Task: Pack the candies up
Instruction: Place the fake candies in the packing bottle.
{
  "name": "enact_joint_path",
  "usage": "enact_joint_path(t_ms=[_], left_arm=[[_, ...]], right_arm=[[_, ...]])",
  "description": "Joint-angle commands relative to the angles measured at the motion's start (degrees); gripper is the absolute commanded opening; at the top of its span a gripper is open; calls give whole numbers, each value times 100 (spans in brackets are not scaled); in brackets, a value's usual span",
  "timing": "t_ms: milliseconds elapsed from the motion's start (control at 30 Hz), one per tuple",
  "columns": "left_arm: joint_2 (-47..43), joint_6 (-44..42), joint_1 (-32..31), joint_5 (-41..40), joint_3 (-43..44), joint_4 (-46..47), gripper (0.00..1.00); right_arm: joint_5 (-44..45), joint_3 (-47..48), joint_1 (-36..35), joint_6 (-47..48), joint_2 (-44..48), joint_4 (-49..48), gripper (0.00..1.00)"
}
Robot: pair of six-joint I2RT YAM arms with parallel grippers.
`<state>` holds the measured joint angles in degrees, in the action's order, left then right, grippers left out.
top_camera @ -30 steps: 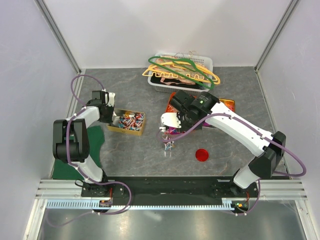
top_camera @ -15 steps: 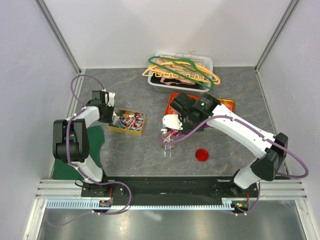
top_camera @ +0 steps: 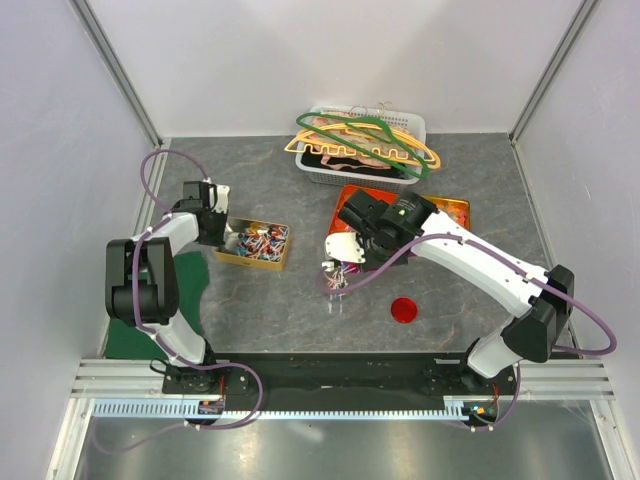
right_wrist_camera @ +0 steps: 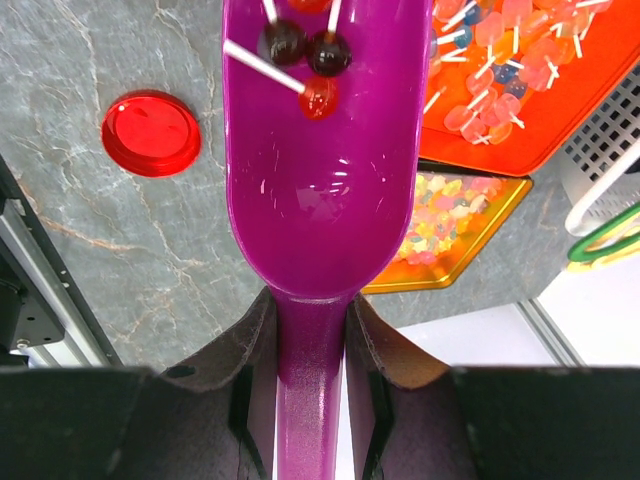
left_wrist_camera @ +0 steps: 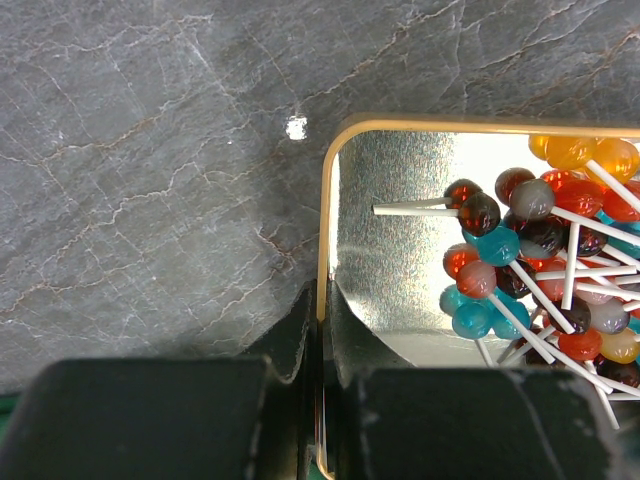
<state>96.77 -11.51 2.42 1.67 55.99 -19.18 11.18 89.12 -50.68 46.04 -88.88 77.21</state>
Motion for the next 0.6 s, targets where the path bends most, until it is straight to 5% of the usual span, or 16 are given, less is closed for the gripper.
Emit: enact_joint_path(t_ms=[0, 567], left_arm=[[-106, 193, 57, 53, 220, 151, 2], [-132, 193, 57, 79, 220, 151, 2]], right_arm=[[314, 61, -83, -69, 143, 629, 0], [798, 281, -320, -7, -33, 637, 0]])
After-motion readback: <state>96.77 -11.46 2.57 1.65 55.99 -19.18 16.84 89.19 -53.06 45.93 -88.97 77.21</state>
